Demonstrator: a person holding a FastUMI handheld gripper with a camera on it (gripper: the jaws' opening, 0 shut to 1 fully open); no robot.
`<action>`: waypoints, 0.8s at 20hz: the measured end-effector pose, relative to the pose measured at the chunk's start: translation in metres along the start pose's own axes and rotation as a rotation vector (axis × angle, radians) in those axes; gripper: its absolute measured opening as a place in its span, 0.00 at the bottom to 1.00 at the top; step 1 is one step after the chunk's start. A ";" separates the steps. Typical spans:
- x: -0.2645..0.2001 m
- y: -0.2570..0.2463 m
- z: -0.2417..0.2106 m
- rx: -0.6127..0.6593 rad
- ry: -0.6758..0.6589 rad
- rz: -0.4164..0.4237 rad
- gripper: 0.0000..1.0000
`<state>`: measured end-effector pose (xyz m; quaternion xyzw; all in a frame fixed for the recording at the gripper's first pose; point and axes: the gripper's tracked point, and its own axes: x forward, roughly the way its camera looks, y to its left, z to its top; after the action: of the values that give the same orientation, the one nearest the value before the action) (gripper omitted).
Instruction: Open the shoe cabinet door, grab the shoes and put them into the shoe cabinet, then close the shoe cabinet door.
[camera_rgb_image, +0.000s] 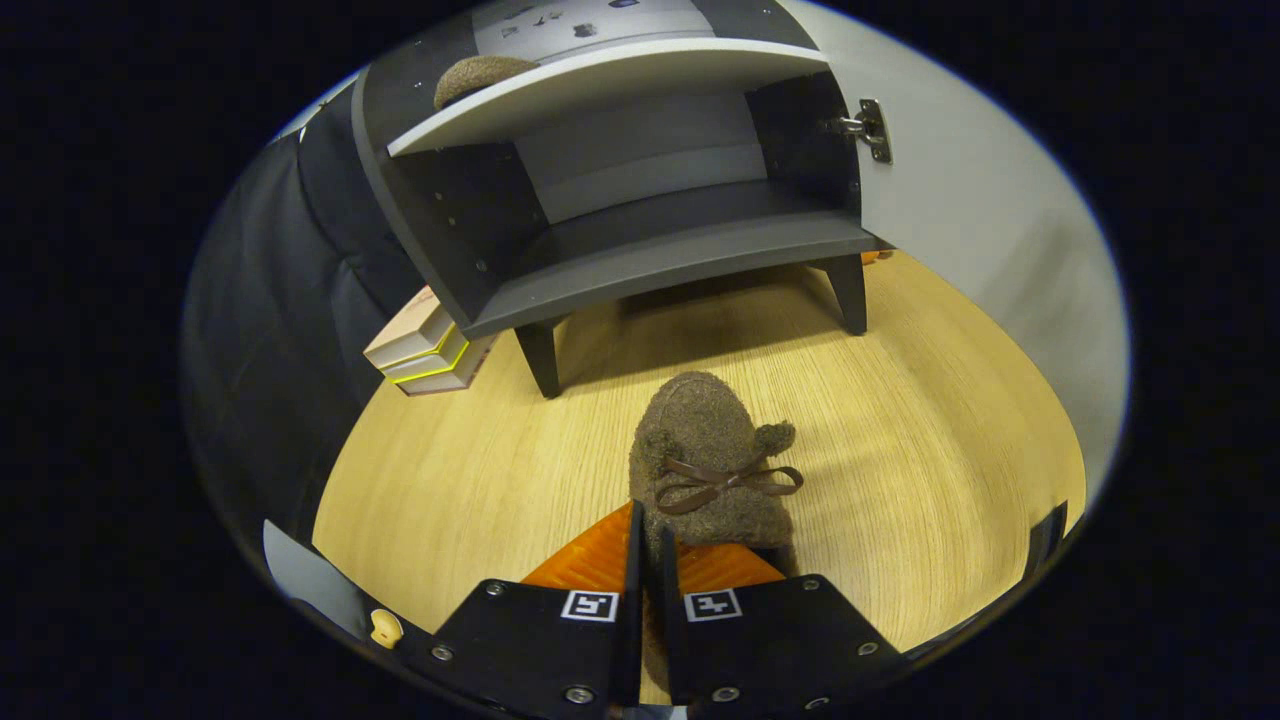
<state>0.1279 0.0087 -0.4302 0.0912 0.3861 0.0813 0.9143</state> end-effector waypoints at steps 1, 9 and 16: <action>-0.006 0.002 0.001 -0.005 -0.002 -0.001 0.10; -0.058 0.030 0.030 -0.117 -0.060 -0.008 0.10; -0.102 0.058 0.081 -0.144 -0.167 0.013 0.10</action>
<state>0.1115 0.0338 -0.2906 0.0345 0.3013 0.1070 0.9469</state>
